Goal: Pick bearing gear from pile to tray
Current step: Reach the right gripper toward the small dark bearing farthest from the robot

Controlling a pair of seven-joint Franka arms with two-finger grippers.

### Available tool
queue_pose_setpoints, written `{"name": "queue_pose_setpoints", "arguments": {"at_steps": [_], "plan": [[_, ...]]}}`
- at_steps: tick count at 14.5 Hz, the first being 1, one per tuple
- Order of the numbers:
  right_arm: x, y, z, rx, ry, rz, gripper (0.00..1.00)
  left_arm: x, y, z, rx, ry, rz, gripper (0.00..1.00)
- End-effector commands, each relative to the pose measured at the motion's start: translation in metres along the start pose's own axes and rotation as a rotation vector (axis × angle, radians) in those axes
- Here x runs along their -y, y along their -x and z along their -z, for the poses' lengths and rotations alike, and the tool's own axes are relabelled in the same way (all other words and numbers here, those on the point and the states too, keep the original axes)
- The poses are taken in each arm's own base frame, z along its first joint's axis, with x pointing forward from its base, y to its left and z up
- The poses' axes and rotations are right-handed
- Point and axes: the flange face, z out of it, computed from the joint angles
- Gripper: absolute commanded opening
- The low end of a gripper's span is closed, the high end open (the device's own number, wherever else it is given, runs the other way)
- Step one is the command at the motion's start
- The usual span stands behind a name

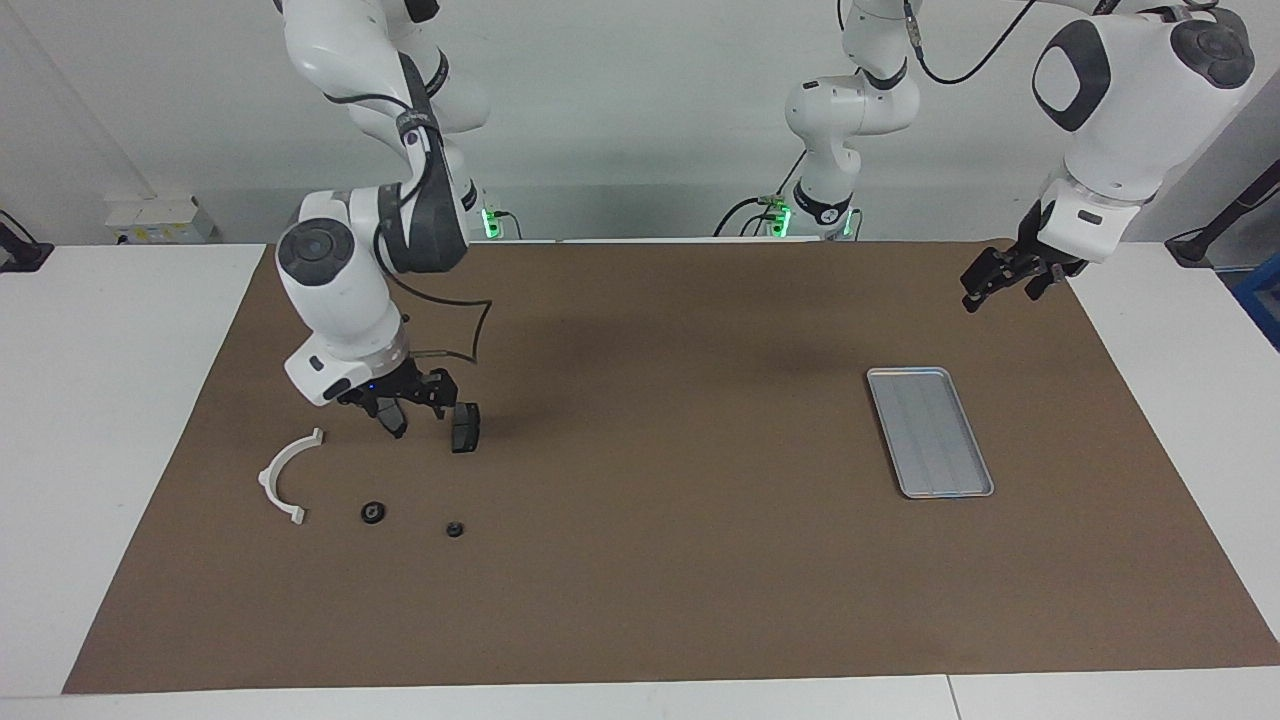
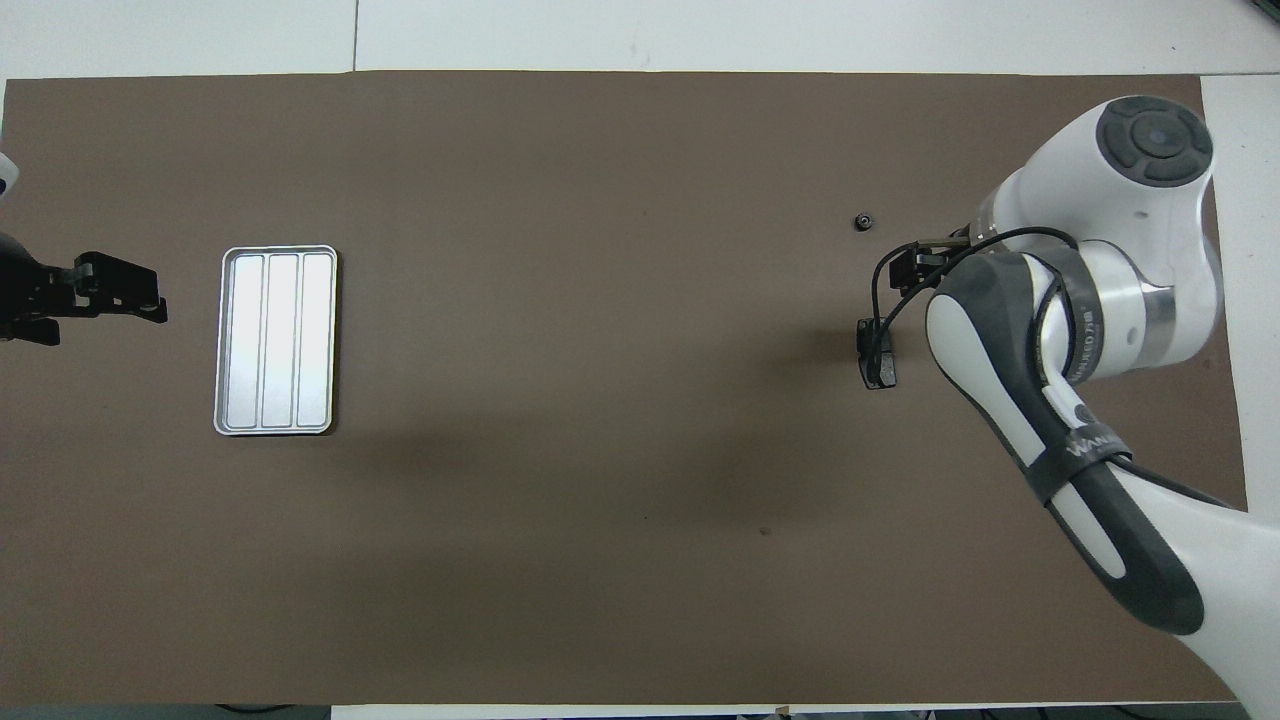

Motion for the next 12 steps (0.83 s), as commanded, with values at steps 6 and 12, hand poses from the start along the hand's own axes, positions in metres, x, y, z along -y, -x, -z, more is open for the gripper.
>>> {"name": "queue_pose_setpoints", "arguments": {"at_steps": [6,12], "plan": [[0.031,-0.057,-0.072,-0.019,0.006,-0.130,1.00,0.000,0.005,0.005,0.004,0.001,-0.004,1.00],[0.046,-0.074,-0.102,-0.010,0.016,-0.146,1.00,0.000,0.005,0.004,0.005,0.001,-0.004,1.00]]}}
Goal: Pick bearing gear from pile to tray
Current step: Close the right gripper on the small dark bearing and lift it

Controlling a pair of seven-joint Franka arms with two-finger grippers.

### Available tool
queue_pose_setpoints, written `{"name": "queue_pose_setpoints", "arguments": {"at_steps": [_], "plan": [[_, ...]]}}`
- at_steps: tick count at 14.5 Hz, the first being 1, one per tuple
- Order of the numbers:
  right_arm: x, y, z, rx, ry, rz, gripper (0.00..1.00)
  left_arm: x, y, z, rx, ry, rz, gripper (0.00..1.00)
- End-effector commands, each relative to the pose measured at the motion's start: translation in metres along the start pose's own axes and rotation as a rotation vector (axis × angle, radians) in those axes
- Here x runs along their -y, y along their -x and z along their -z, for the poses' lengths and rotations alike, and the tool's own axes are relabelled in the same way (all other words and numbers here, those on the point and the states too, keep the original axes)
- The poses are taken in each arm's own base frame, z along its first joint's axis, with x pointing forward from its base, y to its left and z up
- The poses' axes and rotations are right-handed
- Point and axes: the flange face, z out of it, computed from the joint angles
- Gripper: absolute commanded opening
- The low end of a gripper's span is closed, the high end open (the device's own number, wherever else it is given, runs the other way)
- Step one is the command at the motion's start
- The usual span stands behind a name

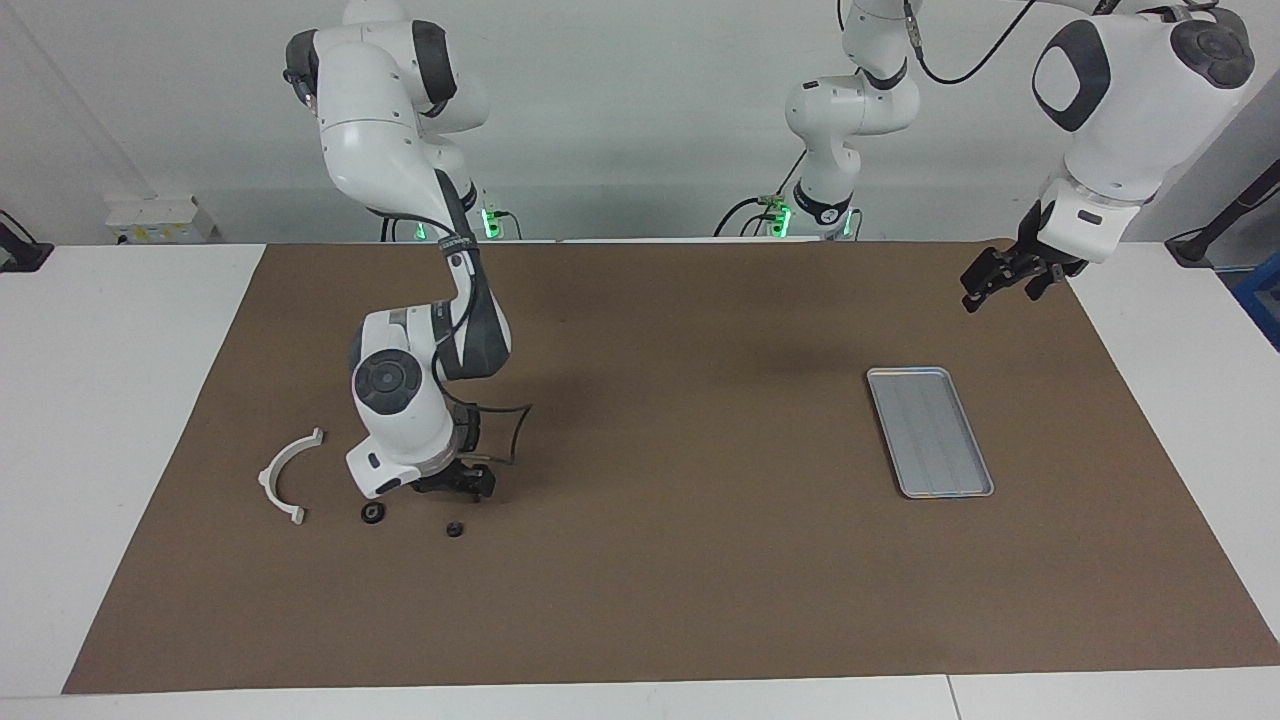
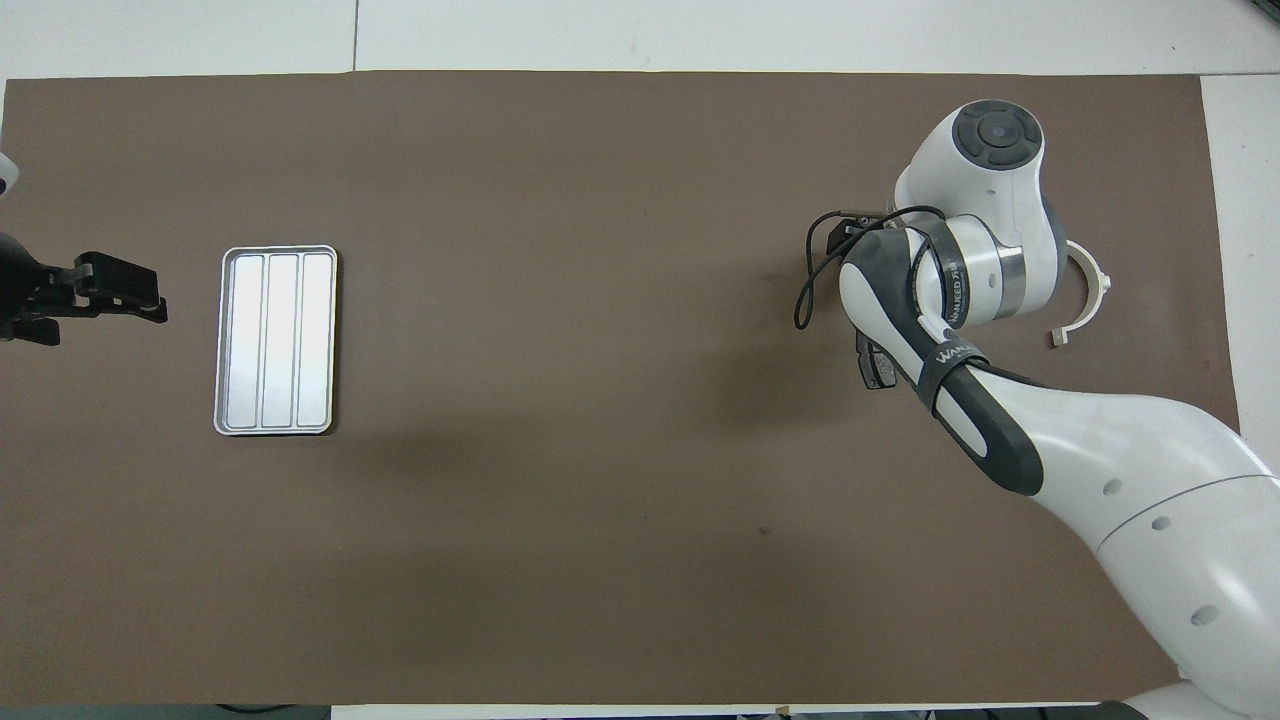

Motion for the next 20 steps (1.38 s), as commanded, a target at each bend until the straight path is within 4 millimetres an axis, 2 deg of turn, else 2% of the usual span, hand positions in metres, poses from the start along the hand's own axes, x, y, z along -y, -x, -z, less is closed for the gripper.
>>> {"name": "queue_pose_setpoints", "arguments": {"at_steps": [1,8,11,14,16,19,20], "plan": [[0.007,-0.015,-0.001,-0.022,0.008,-0.014,1.00,0.000,0.005,0.005,0.004,0.001,-0.004,1.00],[0.013,-0.032,0.009,-0.062,0.010,-0.005,1.00,0.000,0.005,0.005,0.004,0.001,-0.004,1.00],[0.005,-0.038,0.011,-0.087,-0.013,-0.024,0.96,0.000,0.005,0.005,0.004,0.001,-0.004,1.00],[0.006,-0.038,0.009,-0.096,-0.028,-0.029,0.92,0.000,0.005,0.004,0.005,0.001,-0.004,1.00],[0.006,-0.036,-0.001,-0.050,-0.039,-0.057,0.91,0.000,0.005,0.005,0.004,0.001,-0.004,1.00],[0.008,-0.038,-0.001,-0.053,-0.040,-0.056,0.91,0.000,0.005,0.004,0.004,0.001,-0.004,1.00],[0.008,-0.038,-0.002,-0.053,-0.041,-0.058,0.88,0.000,0.005,0.004,0.005,0.001,-0.004,1.00]]}}
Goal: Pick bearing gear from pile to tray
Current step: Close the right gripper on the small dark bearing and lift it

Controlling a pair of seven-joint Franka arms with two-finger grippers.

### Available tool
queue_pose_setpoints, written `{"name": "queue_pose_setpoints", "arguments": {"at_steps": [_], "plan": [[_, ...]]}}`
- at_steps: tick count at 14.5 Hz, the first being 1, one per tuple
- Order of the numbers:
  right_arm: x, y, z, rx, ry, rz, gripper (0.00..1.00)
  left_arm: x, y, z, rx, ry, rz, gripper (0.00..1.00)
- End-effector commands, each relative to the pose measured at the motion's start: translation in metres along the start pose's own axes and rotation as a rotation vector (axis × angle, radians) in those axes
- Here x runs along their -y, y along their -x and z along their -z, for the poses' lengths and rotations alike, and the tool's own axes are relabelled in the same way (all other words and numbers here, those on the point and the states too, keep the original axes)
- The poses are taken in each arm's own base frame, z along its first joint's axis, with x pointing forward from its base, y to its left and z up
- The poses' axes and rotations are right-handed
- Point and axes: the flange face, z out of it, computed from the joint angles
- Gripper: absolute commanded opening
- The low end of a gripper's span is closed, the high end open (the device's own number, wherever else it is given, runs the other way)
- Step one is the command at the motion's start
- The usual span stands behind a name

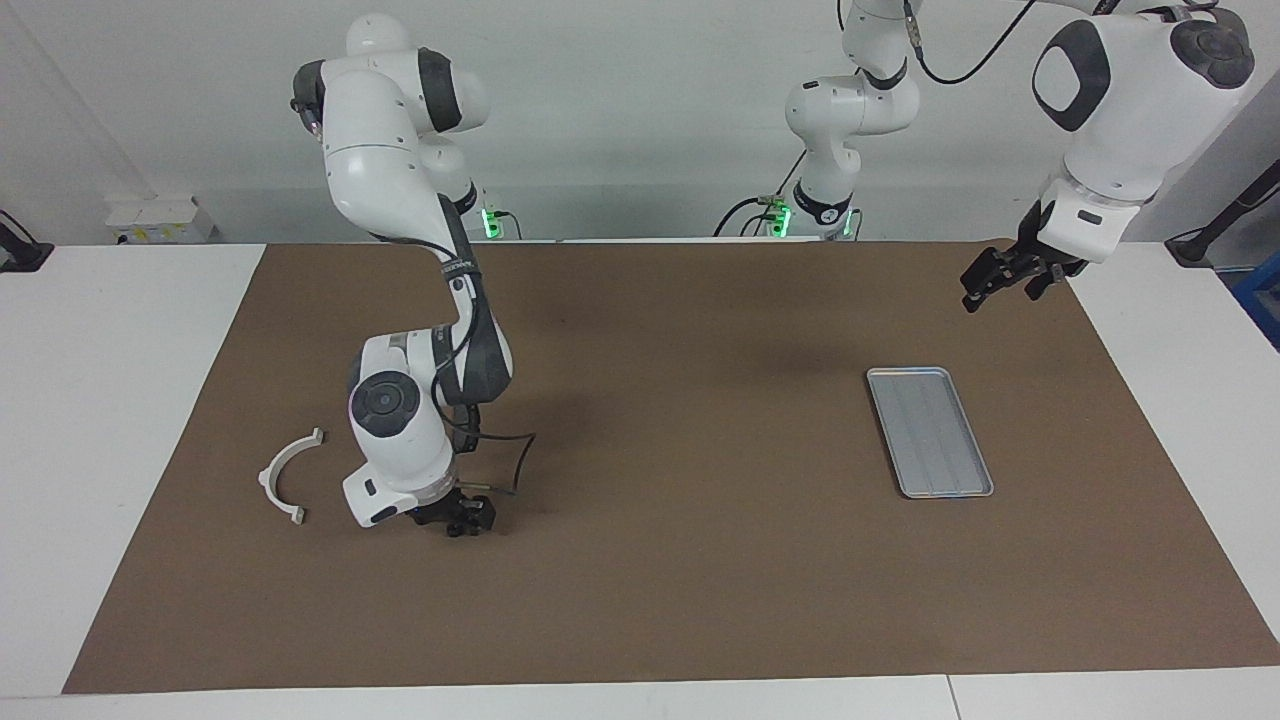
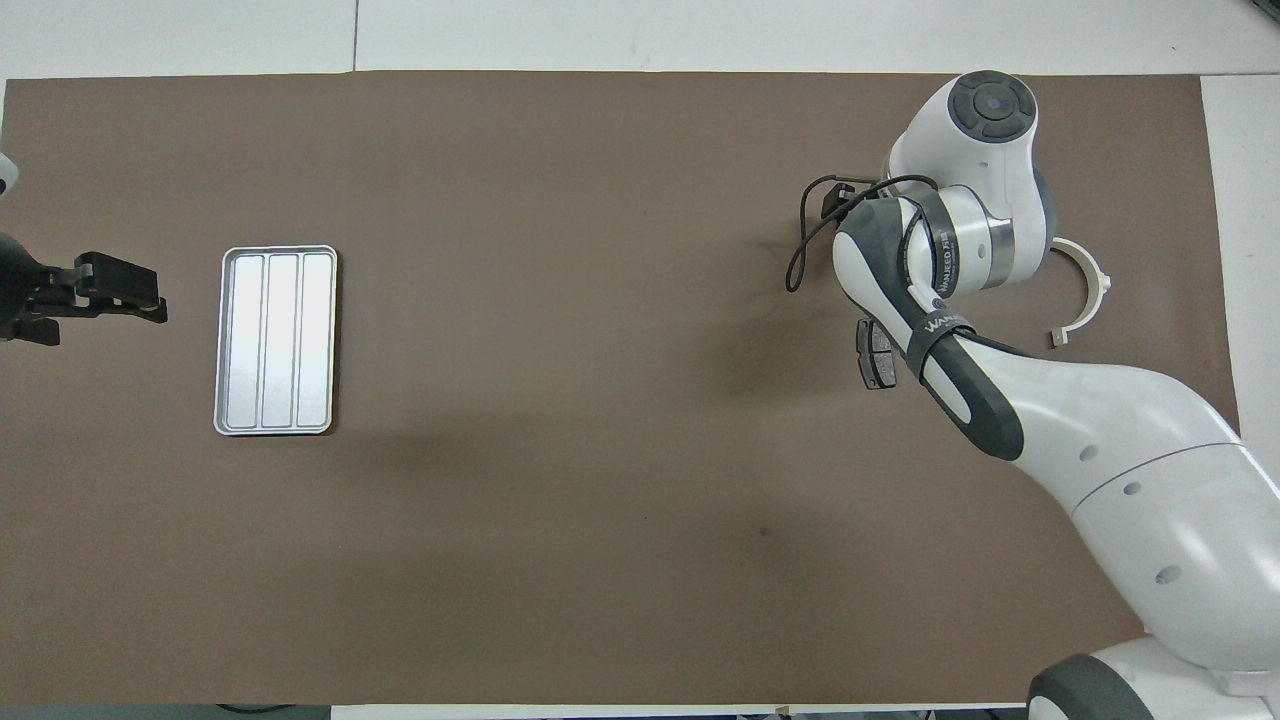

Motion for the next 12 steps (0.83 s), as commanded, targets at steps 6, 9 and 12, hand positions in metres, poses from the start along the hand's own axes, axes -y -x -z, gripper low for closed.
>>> {"name": "queue_pose_setpoints", "arguments": {"at_steps": [6,9,12], "plan": [[-0.0039,-0.0086,-0.0078,0.006,-0.022,-0.044,0.61,-0.0001,0.0049,0.0042,0.004,0.001,-0.004,1.00],[-0.0028,-0.0091,-0.0067,0.001,-0.026,-0.063,0.51,-0.0001,0.0055,0.0049,0.004,0.001,-0.004,1.00],[-0.0026,-0.0092,-0.0070,0.000,-0.029,-0.070,0.42,-0.0001,0.0053,0.0050,0.002,0.002,-0.004,1.00]]}}
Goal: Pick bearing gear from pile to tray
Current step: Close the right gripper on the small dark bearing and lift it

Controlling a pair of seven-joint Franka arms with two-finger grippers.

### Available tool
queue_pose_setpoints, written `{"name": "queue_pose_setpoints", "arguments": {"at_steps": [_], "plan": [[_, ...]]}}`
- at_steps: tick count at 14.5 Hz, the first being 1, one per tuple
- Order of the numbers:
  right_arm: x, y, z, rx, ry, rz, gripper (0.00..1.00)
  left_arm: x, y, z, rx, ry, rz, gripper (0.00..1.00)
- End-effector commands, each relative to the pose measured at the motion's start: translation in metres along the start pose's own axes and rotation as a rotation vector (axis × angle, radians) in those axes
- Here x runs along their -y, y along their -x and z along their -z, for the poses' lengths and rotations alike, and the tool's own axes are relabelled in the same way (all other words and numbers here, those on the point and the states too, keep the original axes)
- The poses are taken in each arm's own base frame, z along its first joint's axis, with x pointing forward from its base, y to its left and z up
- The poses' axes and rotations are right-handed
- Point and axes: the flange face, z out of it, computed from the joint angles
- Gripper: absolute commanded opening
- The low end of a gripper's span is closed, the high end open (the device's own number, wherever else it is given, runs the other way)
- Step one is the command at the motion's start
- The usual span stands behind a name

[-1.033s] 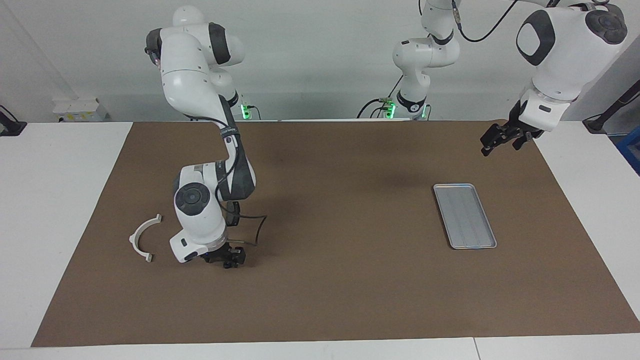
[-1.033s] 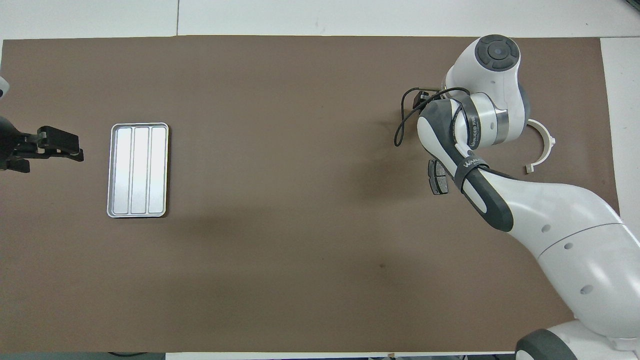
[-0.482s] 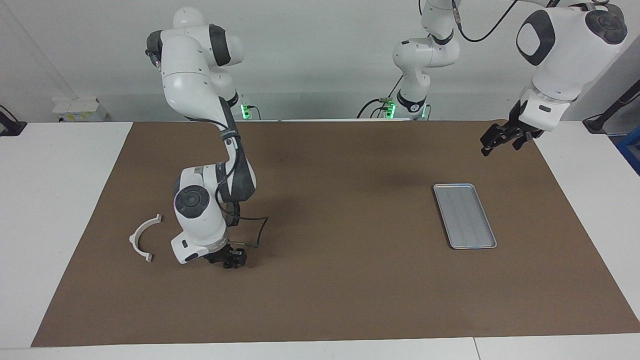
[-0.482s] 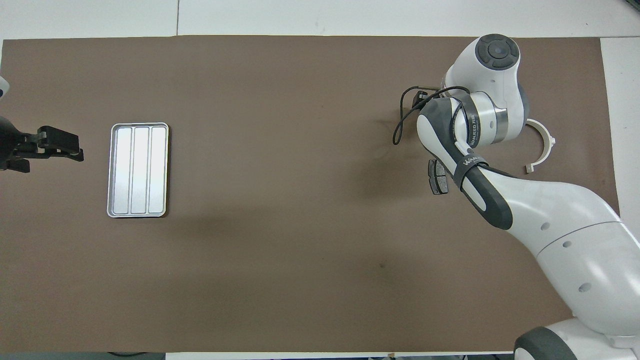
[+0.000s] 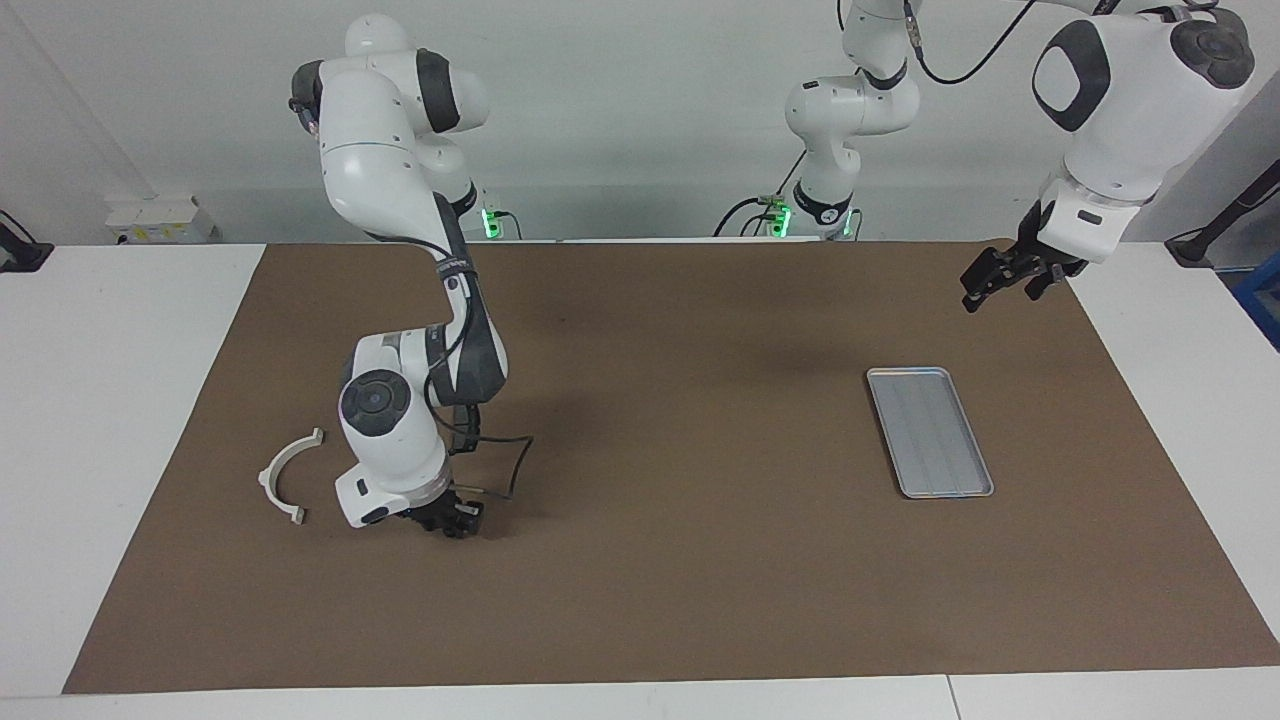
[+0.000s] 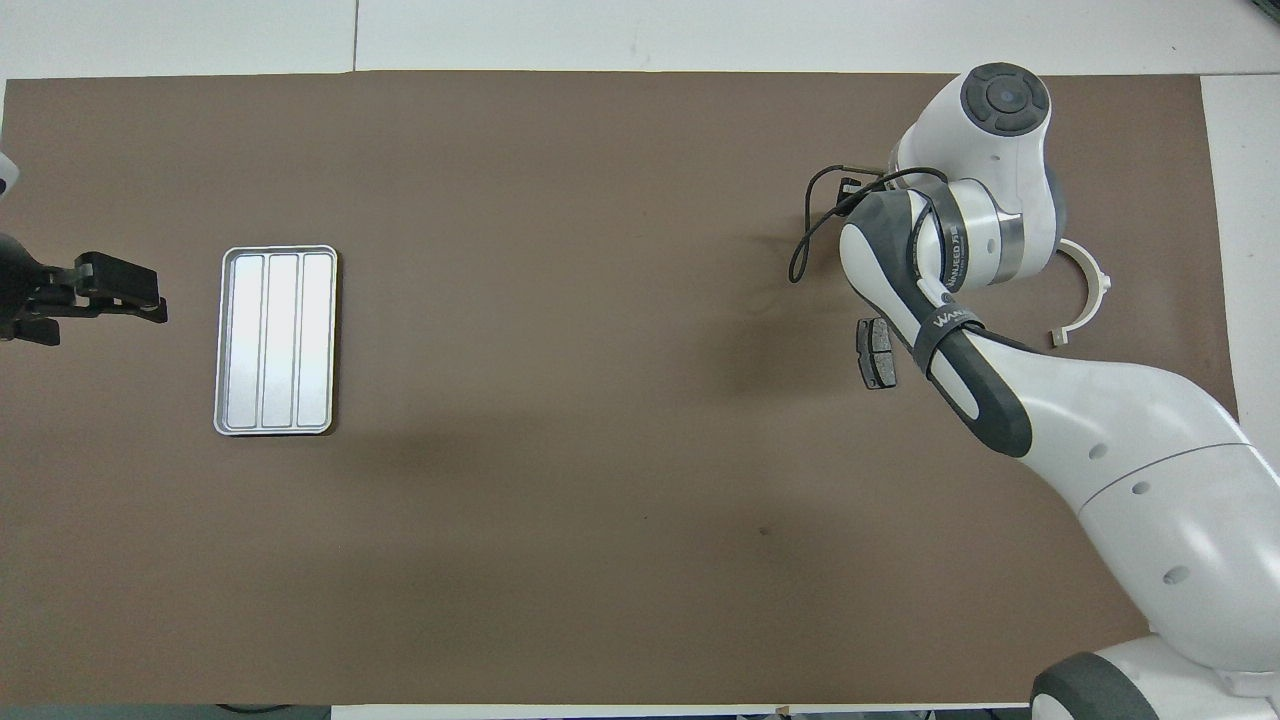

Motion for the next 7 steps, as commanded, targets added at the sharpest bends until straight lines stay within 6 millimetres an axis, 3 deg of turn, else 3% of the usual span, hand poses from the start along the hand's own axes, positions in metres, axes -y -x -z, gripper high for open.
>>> {"name": "queue_pose_setpoints", "arguments": {"at_steps": [1,5,7], "plan": [[0.0024,-0.0036,-0.0133,0.009,-0.024,-0.041,0.36,-0.0001,0.0051,0.0041,0.005,0.001,-0.004,1.00],[-0.0007,-0.0068,-0.0107,-0.008,-0.036,-0.052,0.06,-0.0001,0.0055,0.0049,0.004,0.001,-0.004,1.00],[-0.0030,-0.0073,-0.0114,-0.008,-0.033,-0.053,0.00,-0.0001,0.0055,0.0049,0.004,0.001,-0.004,1.00]]}}
